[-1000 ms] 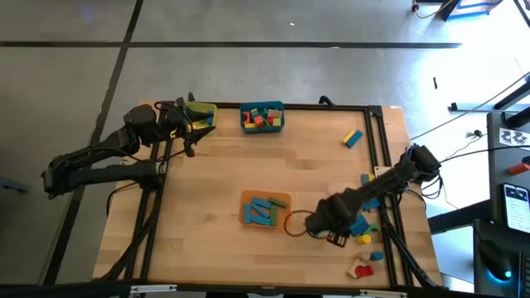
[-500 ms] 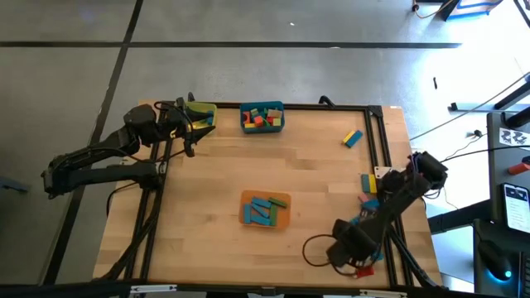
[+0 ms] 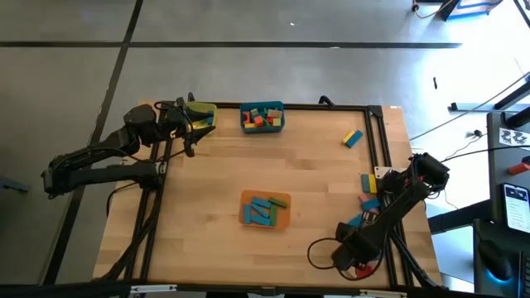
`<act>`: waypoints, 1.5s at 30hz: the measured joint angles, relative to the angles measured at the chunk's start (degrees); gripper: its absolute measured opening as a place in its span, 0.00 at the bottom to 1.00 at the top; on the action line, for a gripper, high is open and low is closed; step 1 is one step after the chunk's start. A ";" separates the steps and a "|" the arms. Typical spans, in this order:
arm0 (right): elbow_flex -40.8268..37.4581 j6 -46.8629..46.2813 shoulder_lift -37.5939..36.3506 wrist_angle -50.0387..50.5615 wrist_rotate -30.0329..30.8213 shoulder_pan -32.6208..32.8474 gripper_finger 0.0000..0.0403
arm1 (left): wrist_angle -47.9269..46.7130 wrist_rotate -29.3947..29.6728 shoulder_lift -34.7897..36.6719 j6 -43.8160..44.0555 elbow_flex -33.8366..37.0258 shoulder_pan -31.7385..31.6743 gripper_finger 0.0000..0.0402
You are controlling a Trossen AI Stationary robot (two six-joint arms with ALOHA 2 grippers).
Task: Sort blocks by size
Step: Put the yellow cylindrical block into the yellow bin
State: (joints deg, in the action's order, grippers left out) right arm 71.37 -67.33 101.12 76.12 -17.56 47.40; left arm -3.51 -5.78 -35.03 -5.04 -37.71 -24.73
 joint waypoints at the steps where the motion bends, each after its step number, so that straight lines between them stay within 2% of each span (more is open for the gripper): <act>1: -0.52 -0.02 0.00 -0.52 0.00 0.00 0.58 | 0.00 0.00 0.00 -0.02 0.00 0.00 0.45; 13: -8.10 0.02 0.00 -7.86 -0.56 -0.13 0.58 | -0.02 0.01 0.00 -0.12 0.00 -0.01 0.45; 16: -8.77 0.04 0.00 -9.06 -1.71 -0.13 0.53 | -0.02 0.02 0.00 -0.65 0.00 0.00 0.45; 19: -9.04 0.10 0.00 -8.88 -2.58 -0.13 0.42 | -0.02 0.02 0.00 -0.79 0.00 0.00 0.45; 22: -9.03 0.57 -0.02 -8.40 -2.93 -0.14 0.33 | -0.02 0.02 0.00 -0.79 0.00 -0.02 0.45; 29: -7.24 3.43 0.00 -5.69 -3.93 -0.17 0.33 | -0.02 0.02 -0.02 -0.79 0.00 0.00 0.45; 34: -1.45 6.21 0.00 0.87 -5.58 -1.98 0.33 | -0.02 0.02 0.00 -0.98 0.00 -0.01 0.45; 38: 4.38 9.24 -0.02 6.74 -1.03 -6.12 0.33 | -0.02 0.02 0.00 -0.98 0.00 0.00 0.45; 45: 14.61 15.72 -0.02 11.84 12.76 -15.69 0.33 | -0.04 0.02 0.00 -0.98 0.00 0.00 0.45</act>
State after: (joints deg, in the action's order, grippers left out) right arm 85.99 -51.61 101.10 87.96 -4.80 31.71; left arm -3.55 -5.76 -35.03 -6.02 -37.71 -24.73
